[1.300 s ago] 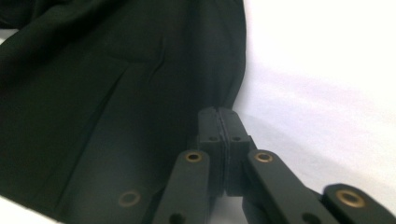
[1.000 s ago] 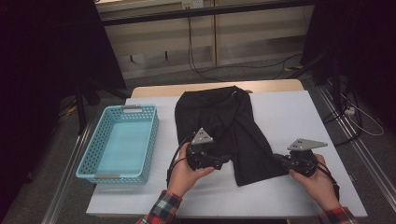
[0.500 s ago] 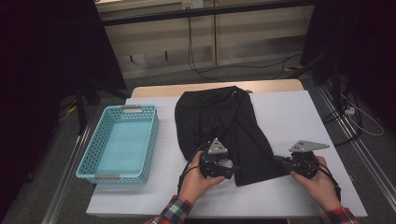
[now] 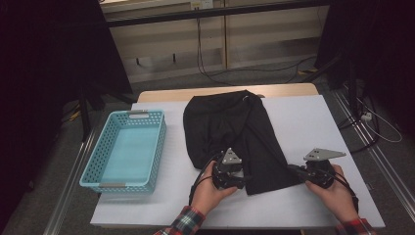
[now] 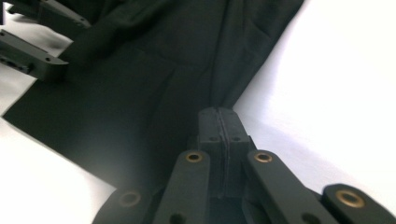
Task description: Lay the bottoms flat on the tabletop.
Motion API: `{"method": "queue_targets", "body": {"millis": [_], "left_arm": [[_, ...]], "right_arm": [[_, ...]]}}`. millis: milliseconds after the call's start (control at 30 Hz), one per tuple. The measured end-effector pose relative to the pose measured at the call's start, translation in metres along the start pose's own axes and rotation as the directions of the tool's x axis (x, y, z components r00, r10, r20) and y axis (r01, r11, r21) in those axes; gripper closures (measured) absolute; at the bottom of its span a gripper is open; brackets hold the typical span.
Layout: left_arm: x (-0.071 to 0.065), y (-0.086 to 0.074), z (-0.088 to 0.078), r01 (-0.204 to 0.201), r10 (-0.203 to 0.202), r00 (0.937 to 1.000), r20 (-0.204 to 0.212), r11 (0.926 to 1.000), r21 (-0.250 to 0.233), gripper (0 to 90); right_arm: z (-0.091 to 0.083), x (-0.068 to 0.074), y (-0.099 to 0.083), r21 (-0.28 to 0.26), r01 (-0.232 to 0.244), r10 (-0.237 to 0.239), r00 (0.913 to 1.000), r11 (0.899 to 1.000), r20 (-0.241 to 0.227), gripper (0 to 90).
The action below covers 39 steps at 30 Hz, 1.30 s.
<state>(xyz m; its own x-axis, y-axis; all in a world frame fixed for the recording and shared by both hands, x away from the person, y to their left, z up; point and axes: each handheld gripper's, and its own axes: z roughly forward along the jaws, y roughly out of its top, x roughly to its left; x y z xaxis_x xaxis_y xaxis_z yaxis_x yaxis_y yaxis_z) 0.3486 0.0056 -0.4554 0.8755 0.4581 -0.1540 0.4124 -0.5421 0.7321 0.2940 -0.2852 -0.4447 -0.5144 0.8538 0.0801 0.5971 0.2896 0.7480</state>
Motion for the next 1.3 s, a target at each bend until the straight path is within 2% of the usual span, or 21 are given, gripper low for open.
{"method": "queue_targets", "body": {"millis": [67,100,133,167,267,367,433,467,533,633,800,867,967,1033,1100,1133,1233,1300], "left_arm": [[-0.001,0.001,0.0,0.001,-0.001,1.0,0.001,1.0,0.003,52.3],[-0.001,0.001,0.0,0.017,-0.017,0.9998,0.005,0.9998,0.008,53.9],[-0.001,0.001,0.0,0.017,-0.017,0.9998,0.005,0.9998,0.008,55.1],[-0.001,0.001,0.0,0.02,-0.02,0.9998,-0.001,0.9997,0.012,56.1],[-0.002,0.002,-0.001,0.028,-0.028,0.9995,0.012,0.9994,0.021,61.6],[-0.002,0.002,-0.001,0.027,-0.027,0.9996,0.01,0.9992,0.03,65.9],[-0.001,0.002,-0.001,0.035,-0.035,0.9993,0.016,0.9987,0.037,70.1],[-0.001,0.003,-0.001,0.039,-0.039,0.999,0.019,0.9984,0.041,73.6],[-0.001,0.003,-0.002,0.043,-0.044,0.9987,0.027,0.9981,0.045,78.0],[-0.002,0.003,-0.002,0.06,-0.064,0.9961,0.061,0.996,0.066,87.2],[0.0,0.003,-0.005,0.067,-0.072,0.9952,0.067,0.9951,0.072,88.4],[0.0,0.004,-0.007,0.075,-0.079,0.9946,0.067,0.9946,0.072,88.4],[0.002,0.006,-0.015,0.083,-0.088,0.9936,0.071,0.9942,0.068,88.4],[0.002,0.005,-0.016,0.083,-0.088,0.9939,0.067,0.9942,0.068,88.5],[0.003,0.004,-0.017,0.092,-0.097,0.9929,0.07,0.9933,0.07,88.4],[0.004,0.004,-0.019,0.087,-0.093,0.9933,0.069,0.993,0.08,88.5],[0.003,0.003,-0.02,0.089,-0.095,0.9929,0.071,0.9927,0.082,88.5],[0.003,0.003,-0.022,0.082,-0.088,0.9939,0.067,0.9932,0.083,88.5]], "right_arm": [[-0.001,-0.001,0.0,-0.001,-0.004,0.004,1.0,1.0,0.005,89.8],[-0.002,-0.003,0.0,-0.011,0.002,-0.002,0.9995,1.0,0.032,89.5],[-0.002,-0.003,0.0,-0.011,0.002,-0.002,0.9995,1.0,0.032,89.5],[-0.003,-0.004,0.0,-0.017,0.003,-0.002,0.9986,1.0,0.053,89.5],[-0.003,-0.006,-0.002,-0.006,-0.006,0.007,0.9978,1.0,0.066,86.7],[-0.005,-0.006,-0.002,-0.026,0.005,-0.001,0.9912,1.0,0.132,75.5],[-0.006,-0.007,0.0,-0.043,0.003,0.004,0.9878,0.999,0.156,66.4],[-0.006,-0.007,0.001,-0.049,-0.009,0.017,0.9871,0.999,0.159,62.8],[-0.006,-0.008,0.0,-0.052,-0.016,0.024,0.9866,0.999,0.162,61.4],[-0.003,-0.009,0.0,-0.046,-0.023,0.03,0.9871,0.999,0.157,58.3],[-0.003,-0.006,0.0,-0.043,-0.014,0.02,0.9897,0.999,0.142,56.6],[-0.003,-0.005,0.0,-0.037,-0.018,0.022,0.9914,0.999,0.129,56.9],[-0.002,-0.004,-0.005,-0.001,-0.041,0.041,0.9942,0.999,0.1,63.3],[-0.001,-0.002,-0.009,0.037,-0.014,0.01,0.9938,0.999,0.111,66.3],[0.0,-0.002,-0.01,0.051,-0.014,0.009,0.9944,0.999,0.105,69.1],[-0.001,-0.001,-0.011,0.047,-0.029,0.026,0.9976,0.998,0.063,79.3],[-0.002,0.003,-0.011,0.059,-0.013,0.011,0.9992,0.998,0.039,87.8],[-0.003,0.008,-0.011,0.067,-0.016,0.016,0.9998,0.998,0.011,90.0]]}}
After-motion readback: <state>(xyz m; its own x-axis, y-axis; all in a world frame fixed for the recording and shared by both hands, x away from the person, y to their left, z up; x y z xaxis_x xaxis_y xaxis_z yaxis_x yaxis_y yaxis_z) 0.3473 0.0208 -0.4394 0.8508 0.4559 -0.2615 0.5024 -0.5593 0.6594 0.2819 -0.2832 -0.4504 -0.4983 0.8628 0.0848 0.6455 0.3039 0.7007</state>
